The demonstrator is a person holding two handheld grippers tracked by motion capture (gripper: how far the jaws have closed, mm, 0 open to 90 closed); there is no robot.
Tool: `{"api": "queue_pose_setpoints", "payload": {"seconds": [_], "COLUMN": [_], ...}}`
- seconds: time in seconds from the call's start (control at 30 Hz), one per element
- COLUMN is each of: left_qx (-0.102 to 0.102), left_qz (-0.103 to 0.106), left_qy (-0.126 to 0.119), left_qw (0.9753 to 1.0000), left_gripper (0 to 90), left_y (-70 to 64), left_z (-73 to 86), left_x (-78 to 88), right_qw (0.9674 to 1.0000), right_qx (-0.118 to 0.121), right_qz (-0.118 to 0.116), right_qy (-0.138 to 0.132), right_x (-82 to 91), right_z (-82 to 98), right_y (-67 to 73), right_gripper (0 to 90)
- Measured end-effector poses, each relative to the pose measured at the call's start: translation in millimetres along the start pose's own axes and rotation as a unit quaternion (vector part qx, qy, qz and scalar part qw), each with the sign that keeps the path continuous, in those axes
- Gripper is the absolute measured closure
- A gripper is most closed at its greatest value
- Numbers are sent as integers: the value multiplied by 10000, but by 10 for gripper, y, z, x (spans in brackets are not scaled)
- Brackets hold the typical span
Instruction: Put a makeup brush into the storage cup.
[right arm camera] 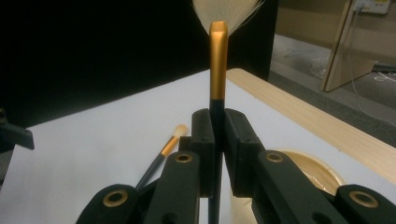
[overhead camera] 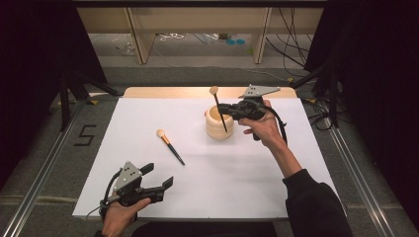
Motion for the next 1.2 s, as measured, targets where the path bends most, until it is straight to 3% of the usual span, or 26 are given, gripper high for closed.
{"api": "queue_pose_setpoints", "payload": {"seconds": [0.37, 0.53, 0.7, 0.83, 0.87, 0.9, 0.93, 1.2], "left_qx": [9, -233, -16, 50, 75, 91, 8, 15], "left_qz": [29, -81, -13, 30, 129, 77, 2, 19], "left_qy": [-15, -53, -43, -5, -1, -20, 13, -16], "left_qw": [10000, 9997, 10000, 10000, 9999, 9999, 10000, 10000], "left_gripper": [162, 162, 162, 162, 162, 162, 162, 162], "left_y": [0, 38, 11, -10, -20, -16, -1, 2], "left_z": [1, -20, -3, 5, 8, 5, 1, 1], "left_x": [-3, 1, -5, 0, -10, -8, 4, 0], "right_qw": [9985, 9974, 9963, 9958, 9952, 9955, 9951, 9953], "right_qx": [-126, -205, -216, -276, -267, -305, -296, -251], "right_qz": [339, 468, 612, 673, 720, 703, 722, 766], "right_qy": [-419, -506, -562, -555, -599, -566, -600, -528], "right_x": [-21, -44, -82, -109, -121, -127, -137, -234], "right_z": [-123, -137, -125, -90, -88, -78, -76, -13], "right_y": [-189, -299, -387, -435, -451, -456, -463, -490], "right_gripper": [831, 831, 831, 831, 831, 832, 831, 831]}}
Point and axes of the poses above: each handheld gripper's, and its own axes: x roughly backward along the jaws, z roughly out of its underside, y roughly to its left, the point moved 6 cm from there along -x, roughly forward along the jaws, and after that the axes turned 7 degrees about x, right-handed, at the moved point
